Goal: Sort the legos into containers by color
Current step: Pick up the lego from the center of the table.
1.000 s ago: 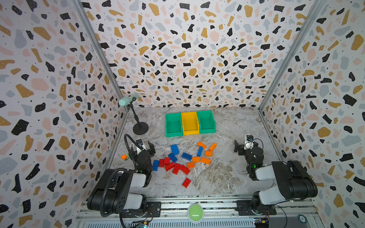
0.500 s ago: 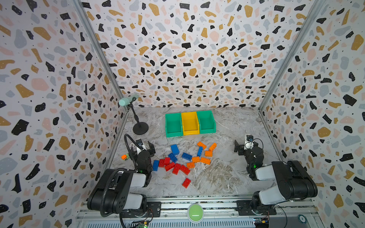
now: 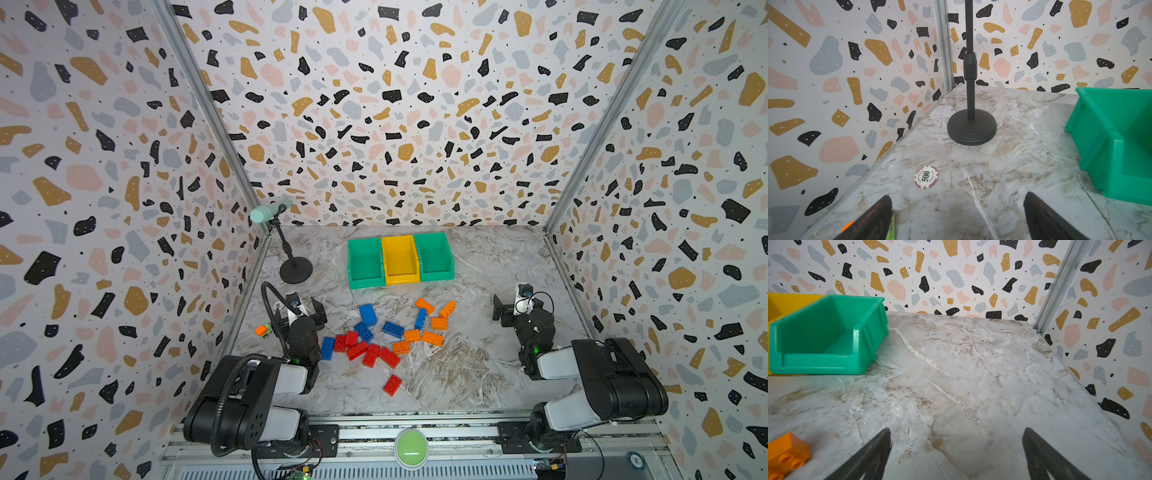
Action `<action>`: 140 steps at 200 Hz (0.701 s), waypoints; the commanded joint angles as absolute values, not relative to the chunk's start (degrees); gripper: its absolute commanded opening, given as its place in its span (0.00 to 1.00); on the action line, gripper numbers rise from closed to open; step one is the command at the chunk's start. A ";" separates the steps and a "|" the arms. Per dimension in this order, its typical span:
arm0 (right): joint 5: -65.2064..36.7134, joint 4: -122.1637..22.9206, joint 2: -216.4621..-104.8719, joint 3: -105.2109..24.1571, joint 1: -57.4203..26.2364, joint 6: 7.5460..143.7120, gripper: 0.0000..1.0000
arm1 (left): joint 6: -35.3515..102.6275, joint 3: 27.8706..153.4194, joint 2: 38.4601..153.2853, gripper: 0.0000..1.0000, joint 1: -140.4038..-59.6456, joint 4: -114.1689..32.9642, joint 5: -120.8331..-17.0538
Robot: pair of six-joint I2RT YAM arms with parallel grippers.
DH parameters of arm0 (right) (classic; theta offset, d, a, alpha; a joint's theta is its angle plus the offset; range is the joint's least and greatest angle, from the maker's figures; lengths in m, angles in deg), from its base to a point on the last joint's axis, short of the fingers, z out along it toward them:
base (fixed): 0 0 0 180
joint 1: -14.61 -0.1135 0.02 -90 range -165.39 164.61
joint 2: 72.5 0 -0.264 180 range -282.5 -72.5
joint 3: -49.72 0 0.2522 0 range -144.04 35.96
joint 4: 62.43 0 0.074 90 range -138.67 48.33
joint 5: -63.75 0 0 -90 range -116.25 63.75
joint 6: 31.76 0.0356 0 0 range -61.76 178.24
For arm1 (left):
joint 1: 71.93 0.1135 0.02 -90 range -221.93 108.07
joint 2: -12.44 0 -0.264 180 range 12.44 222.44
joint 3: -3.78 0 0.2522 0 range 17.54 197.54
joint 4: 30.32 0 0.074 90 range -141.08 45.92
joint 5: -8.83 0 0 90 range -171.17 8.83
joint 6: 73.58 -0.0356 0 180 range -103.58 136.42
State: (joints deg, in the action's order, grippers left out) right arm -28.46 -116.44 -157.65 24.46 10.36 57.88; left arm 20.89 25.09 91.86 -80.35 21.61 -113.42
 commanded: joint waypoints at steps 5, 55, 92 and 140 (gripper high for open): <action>-28.93 -117.94 -157.65 23.25 10.10 57.61 0.99 | 20.29 26.59 92.07 1.00 -80.54 24.84 -114.31; -28.56 -117.68 -157.60 23.12 10.38 57.69 0.99 | 20.31 26.68 92.16 1.00 -80.27 24.66 -113.87; -27.04 -117.72 -157.40 23.30 11.07 57.89 0.99 | 20.29 26.59 91.91 1.00 -80.28 24.73 -113.78; -41.29 -92.46 -146.75 11.79 4.57 60.15 0.99 | 18.82 37.50 84.50 0.90 -80.35 2.01 -111.52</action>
